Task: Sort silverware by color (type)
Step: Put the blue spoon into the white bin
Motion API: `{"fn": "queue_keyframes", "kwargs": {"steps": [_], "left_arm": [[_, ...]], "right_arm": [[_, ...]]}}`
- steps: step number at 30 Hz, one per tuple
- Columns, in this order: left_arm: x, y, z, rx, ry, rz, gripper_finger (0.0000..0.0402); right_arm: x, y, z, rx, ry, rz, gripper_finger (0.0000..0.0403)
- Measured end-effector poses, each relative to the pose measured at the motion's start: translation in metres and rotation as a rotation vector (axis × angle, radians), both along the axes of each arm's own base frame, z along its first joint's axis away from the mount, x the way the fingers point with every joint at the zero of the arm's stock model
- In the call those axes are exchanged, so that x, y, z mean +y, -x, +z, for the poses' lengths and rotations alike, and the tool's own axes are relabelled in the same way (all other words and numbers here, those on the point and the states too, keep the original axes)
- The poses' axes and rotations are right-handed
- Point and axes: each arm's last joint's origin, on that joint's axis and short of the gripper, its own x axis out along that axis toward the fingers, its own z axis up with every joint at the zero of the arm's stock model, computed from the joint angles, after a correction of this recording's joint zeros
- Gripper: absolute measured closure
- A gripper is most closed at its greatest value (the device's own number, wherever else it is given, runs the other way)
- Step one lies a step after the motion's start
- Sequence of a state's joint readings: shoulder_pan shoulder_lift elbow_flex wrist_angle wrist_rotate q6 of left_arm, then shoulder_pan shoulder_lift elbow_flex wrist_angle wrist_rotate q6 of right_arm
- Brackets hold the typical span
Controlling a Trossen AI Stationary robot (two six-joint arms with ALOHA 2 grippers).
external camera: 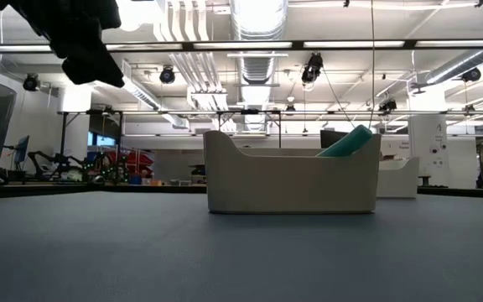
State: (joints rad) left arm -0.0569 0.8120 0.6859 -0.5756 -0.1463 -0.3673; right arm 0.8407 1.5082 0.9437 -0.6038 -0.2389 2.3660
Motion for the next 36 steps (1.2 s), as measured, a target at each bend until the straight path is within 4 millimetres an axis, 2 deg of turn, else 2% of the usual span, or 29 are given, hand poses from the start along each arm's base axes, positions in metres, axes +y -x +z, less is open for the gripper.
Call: {"fn": "queue_keyframes", "kwargs": {"steps": [20, 24, 29, 36], "left_arm": [[0.017, 0.002, 0.003, 0.011, -0.074, -0.024, 0.0322], [0.017, 0.002, 0.003, 0.011, -0.074, -0.024, 0.0322], [0.017, 0.002, 0.002, 0.018, -0.079, -0.029, 0.0322], [0.018, 0.005, 0.002, 0.035, -0.087, -0.033, 0.0322]], "right_arm": [[-0.003, 0.004, -0.041, 0.091, 0.048, 0.001, 0.0321], [-0.005, 0.005, -0.042, 0.090, 0.049, 0.002, 0.0337], [-0.005, 0.005, -0.042, 0.084, 0.049, 0.019, 0.0381], [-0.004, 0.004, -0.031, 0.003, 0.007, 0.047, 0.0384]]}}
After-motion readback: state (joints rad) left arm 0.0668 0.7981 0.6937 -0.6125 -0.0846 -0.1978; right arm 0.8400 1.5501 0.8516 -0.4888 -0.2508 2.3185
